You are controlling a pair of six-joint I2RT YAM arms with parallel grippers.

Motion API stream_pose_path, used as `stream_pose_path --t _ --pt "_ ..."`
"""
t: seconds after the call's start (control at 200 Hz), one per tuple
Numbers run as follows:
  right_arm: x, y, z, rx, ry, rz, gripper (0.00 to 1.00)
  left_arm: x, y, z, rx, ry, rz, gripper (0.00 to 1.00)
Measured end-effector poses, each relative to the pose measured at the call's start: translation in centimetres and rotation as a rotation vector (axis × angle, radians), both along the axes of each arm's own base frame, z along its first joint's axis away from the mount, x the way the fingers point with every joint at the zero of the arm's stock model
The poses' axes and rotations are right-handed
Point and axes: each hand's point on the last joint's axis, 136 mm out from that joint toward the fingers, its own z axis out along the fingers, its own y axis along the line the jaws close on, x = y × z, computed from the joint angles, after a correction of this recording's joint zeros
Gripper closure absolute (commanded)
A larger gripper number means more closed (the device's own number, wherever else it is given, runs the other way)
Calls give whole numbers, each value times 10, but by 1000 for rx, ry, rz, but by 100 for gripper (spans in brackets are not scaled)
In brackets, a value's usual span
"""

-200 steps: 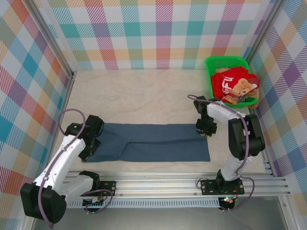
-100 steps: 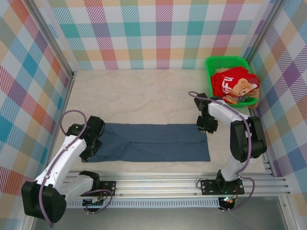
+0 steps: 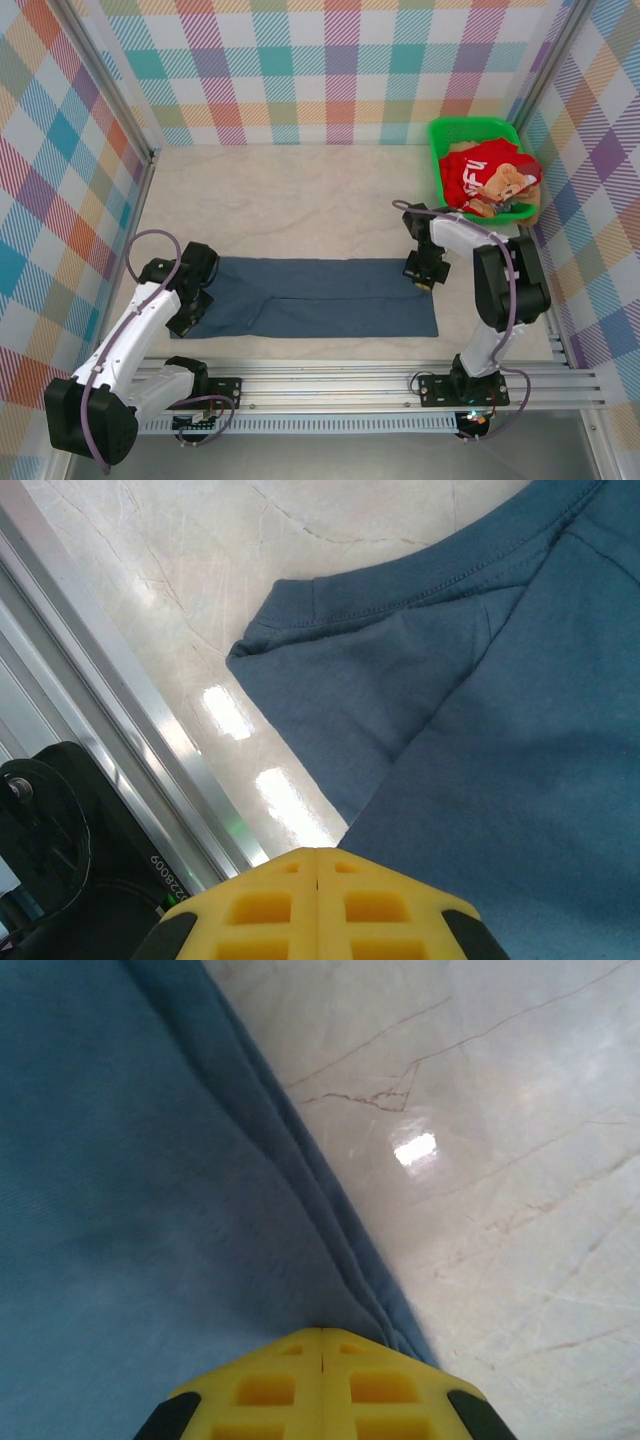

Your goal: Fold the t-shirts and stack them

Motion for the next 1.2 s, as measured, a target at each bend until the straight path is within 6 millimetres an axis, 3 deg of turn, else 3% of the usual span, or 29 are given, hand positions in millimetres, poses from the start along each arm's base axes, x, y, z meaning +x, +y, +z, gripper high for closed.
stream_pose_path --t 0.26,0.52,0.785,1.2 --pt "4 -2 -4 -18 11 30 90 -3 -10 3 -69 -15 19 100" --pt "10 0 -2 -14 -11 48 90 18 -16 42 -102 -123 37 100" --pt "13 0 -3 -21 -11 63 90 17 -25 44 -149 -130 55 100" --pt "19 -1 -1 -36 -19 69 90 18 -37 67 -218 -167 76 100"
